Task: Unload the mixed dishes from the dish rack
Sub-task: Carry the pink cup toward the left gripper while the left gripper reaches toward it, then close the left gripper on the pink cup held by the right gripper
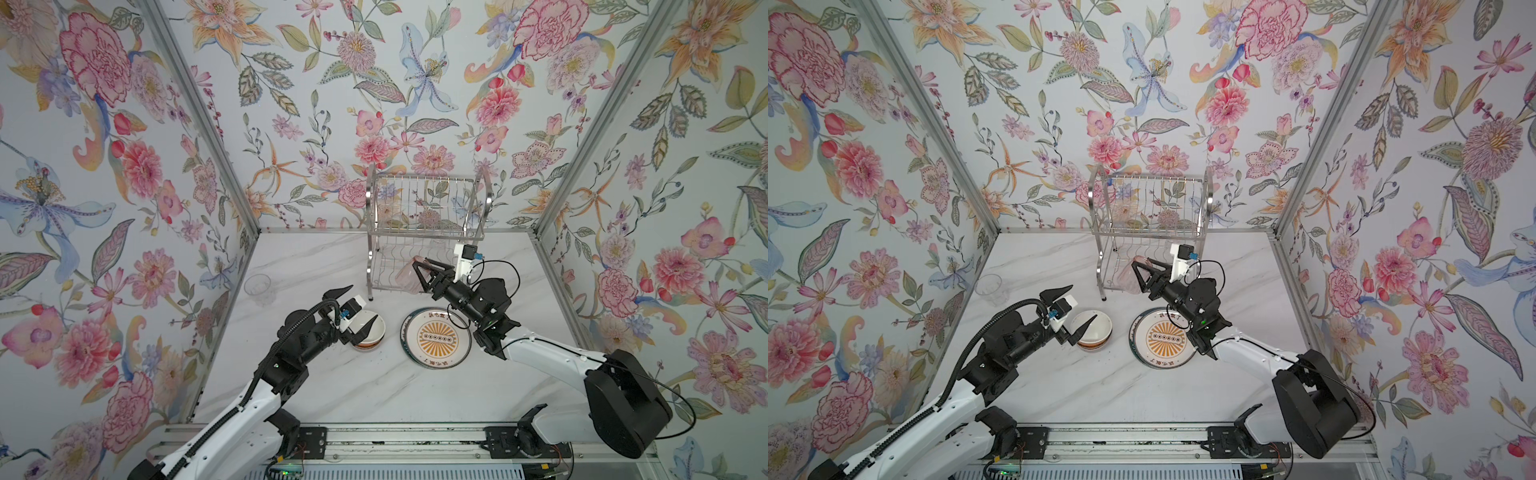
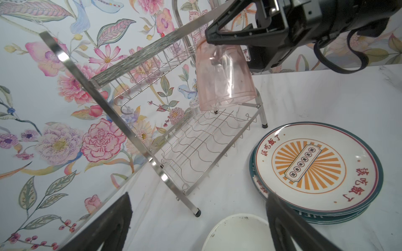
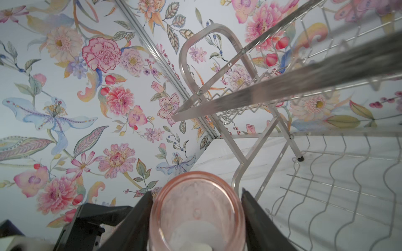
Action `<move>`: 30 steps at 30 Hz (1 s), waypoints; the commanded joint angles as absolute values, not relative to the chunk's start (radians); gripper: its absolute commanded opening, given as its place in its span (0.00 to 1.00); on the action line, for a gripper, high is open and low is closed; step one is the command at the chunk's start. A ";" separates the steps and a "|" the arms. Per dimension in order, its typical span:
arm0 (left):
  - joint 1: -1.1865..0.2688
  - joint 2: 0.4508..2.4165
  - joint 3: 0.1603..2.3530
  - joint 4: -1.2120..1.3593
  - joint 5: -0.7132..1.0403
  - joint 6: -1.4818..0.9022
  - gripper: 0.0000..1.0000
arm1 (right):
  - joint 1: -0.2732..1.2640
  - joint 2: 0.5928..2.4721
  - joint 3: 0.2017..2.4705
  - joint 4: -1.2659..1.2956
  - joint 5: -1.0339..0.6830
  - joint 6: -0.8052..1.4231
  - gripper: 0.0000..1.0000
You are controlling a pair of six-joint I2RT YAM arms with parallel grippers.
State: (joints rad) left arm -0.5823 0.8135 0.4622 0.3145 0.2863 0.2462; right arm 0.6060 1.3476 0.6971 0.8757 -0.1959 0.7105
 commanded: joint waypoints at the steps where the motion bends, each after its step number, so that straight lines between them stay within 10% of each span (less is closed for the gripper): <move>1: -0.666 0.876 0.439 0.498 0.201 0.228 0.95 | 0.587 1.293 0.678 0.729 -0.152 0.939 0.00; 30: -0.776 1.473 0.670 0.974 0.357 0.091 0.64 | 0.532 1.174 0.560 0.755 -0.227 1.184 0.00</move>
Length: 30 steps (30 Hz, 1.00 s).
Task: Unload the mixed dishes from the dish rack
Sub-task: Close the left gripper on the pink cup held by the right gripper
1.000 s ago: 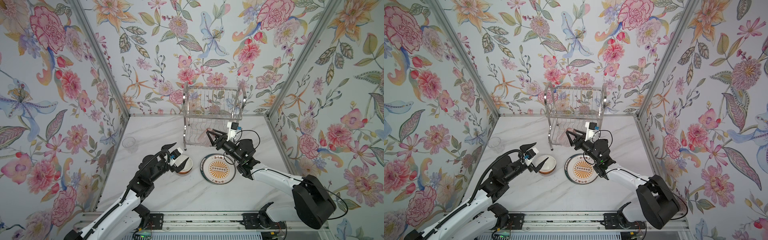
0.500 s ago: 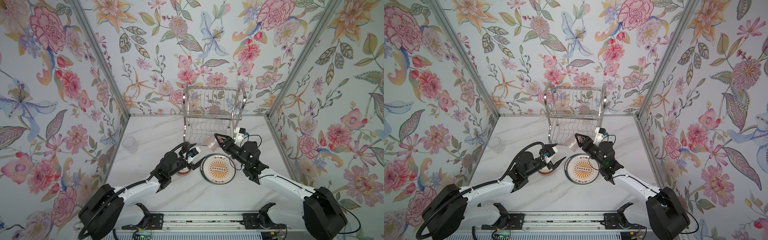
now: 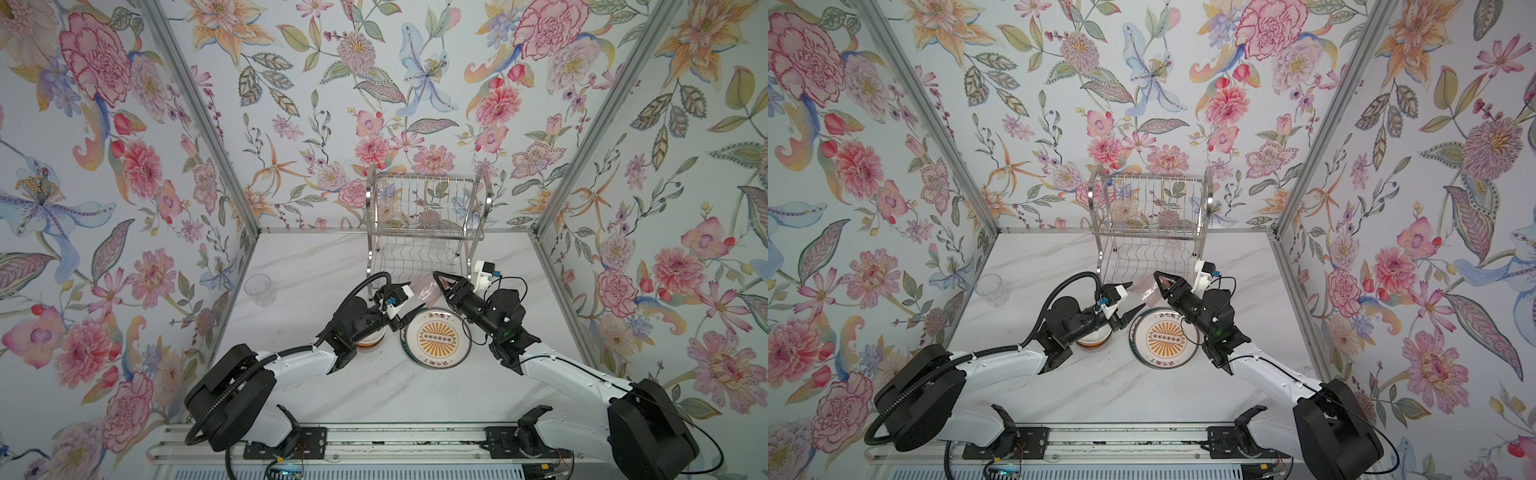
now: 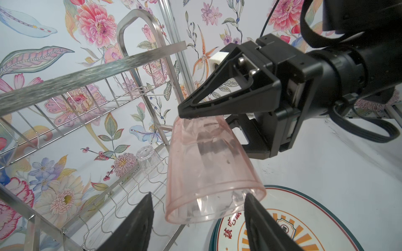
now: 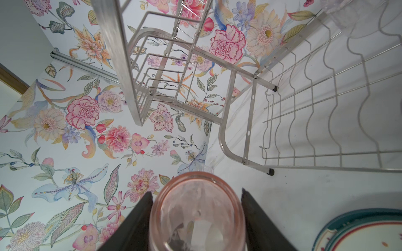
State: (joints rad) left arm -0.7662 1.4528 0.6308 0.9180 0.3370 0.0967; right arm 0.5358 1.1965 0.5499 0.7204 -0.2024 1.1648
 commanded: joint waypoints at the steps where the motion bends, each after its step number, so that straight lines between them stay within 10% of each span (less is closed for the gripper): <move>1: -0.776 1.479 0.673 0.977 0.356 0.092 0.62 | 0.532 1.173 0.560 0.756 -0.231 1.187 0.00; 19: -0.790 1.535 0.684 1.089 0.291 0.062 0.02 | 0.535 1.219 0.562 0.797 -0.285 1.267 0.00; 30: -0.792 1.454 0.675 1.039 0.218 0.123 0.00 | 0.490 1.159 0.552 0.730 -0.306 1.123 0.69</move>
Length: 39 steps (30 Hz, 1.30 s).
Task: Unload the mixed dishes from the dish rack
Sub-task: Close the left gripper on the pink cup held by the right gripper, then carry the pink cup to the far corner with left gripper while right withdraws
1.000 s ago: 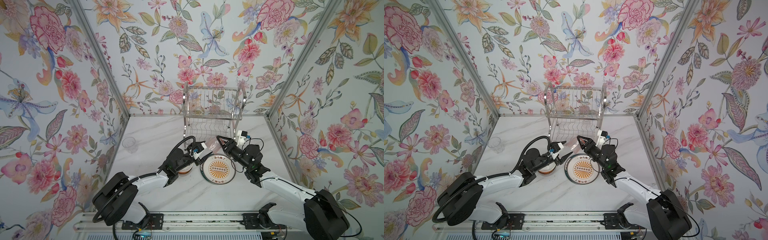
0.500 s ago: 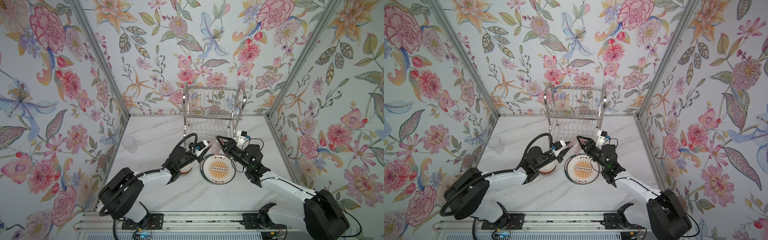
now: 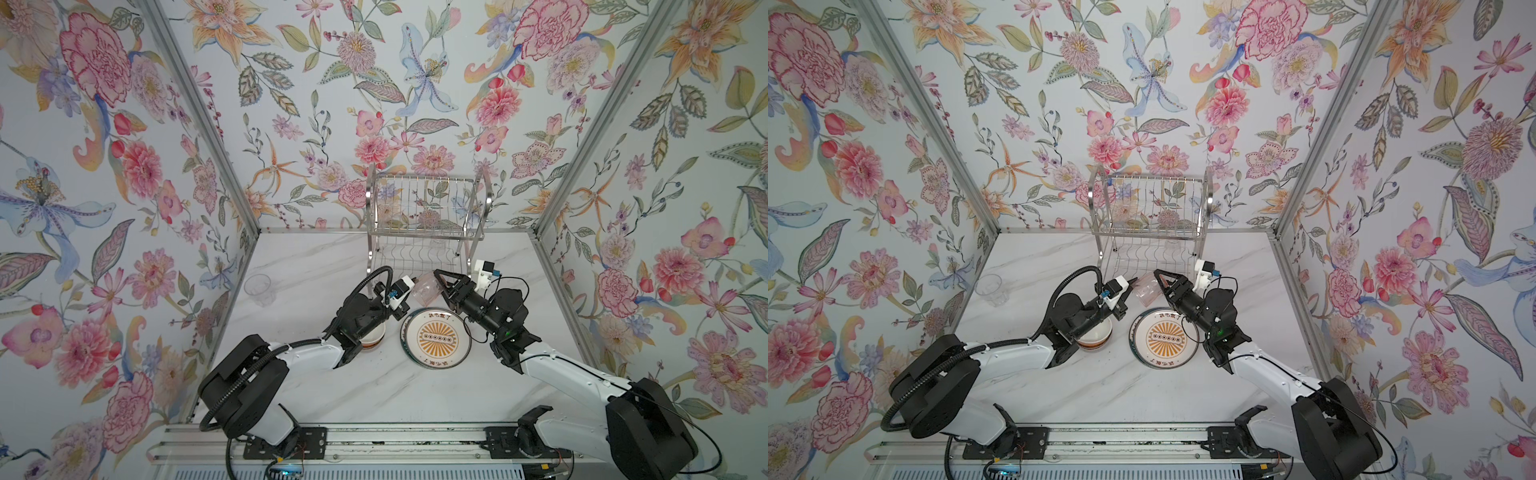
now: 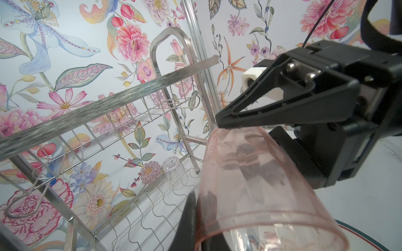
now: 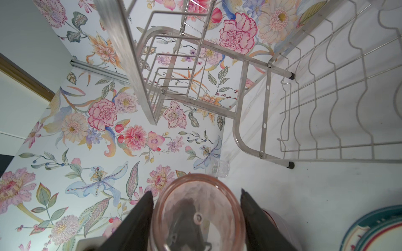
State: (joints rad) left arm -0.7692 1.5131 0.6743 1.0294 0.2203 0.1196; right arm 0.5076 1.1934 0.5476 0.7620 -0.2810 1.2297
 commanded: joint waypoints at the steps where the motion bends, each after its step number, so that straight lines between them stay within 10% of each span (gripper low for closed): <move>1: -0.792 1.433 0.671 1.022 0.208 0.123 0.00 | 0.486 1.148 0.563 0.691 -0.309 1.088 0.74; 5: -0.792 1.336 0.649 0.943 0.141 0.192 0.00 | 0.491 1.112 0.617 0.510 -0.299 0.902 0.98; 22: -0.618 0.914 0.685 0.413 -0.256 -0.018 0.00 | 0.654 0.940 0.525 0.575 -0.090 0.056 0.99; 39: -0.201 1.335 1.364 -0.722 -0.114 -0.042 0.00 | 0.728 0.957 0.555 0.506 -0.055 -0.030 0.99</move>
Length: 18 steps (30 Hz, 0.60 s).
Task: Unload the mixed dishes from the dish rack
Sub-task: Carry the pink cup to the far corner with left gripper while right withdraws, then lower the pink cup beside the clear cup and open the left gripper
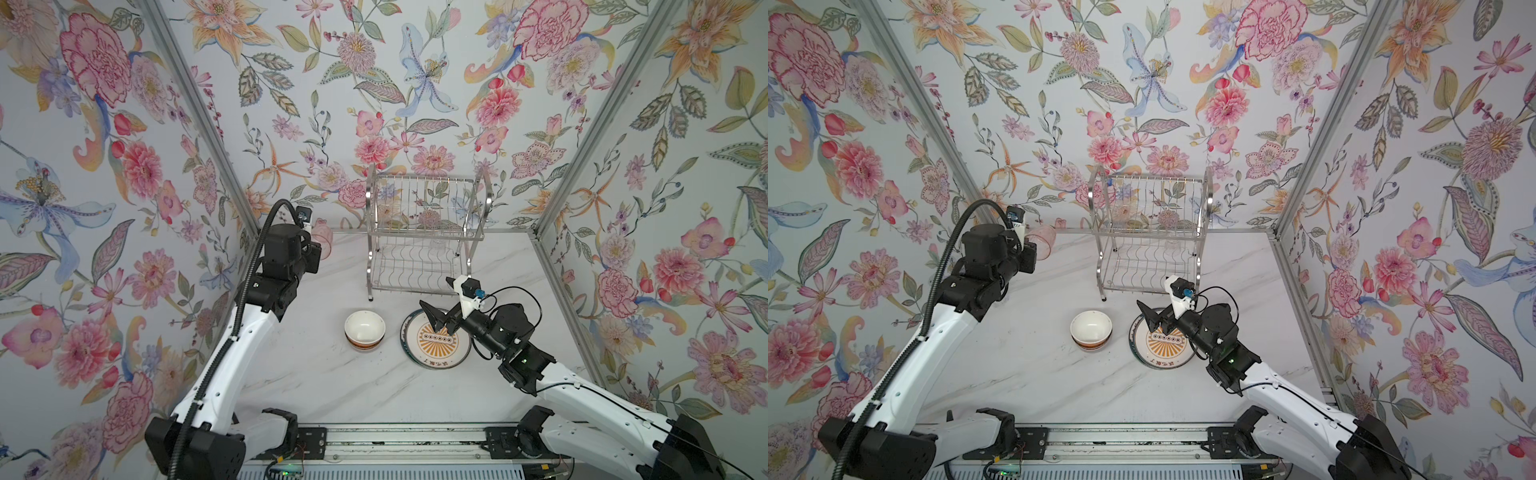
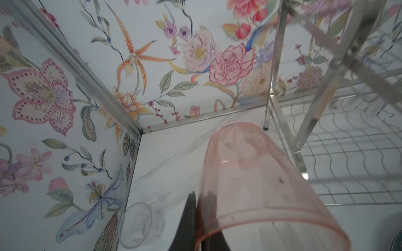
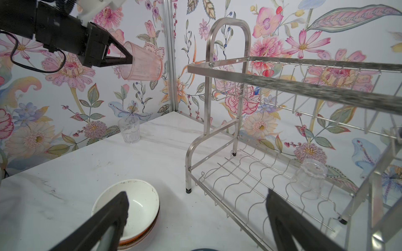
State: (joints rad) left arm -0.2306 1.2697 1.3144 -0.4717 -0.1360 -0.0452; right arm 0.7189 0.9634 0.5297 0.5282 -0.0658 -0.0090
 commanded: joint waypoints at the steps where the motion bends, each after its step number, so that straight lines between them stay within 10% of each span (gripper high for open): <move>1: -0.183 1.375 1.384 -0.755 -0.115 -0.041 0.00 | 0.729 0.953 0.554 0.499 -0.057 -0.032 0.99; 18: -0.005 1.871 1.657 -1.007 -0.131 0.044 0.00 | 0.730 0.873 0.538 0.404 -0.032 -0.065 0.99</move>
State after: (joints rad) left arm -0.0261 1.8332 1.6028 -0.9520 -0.1360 0.0101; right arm 0.7254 0.8886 0.5304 0.4213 -0.0433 -0.0490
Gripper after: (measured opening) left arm 0.077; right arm 0.989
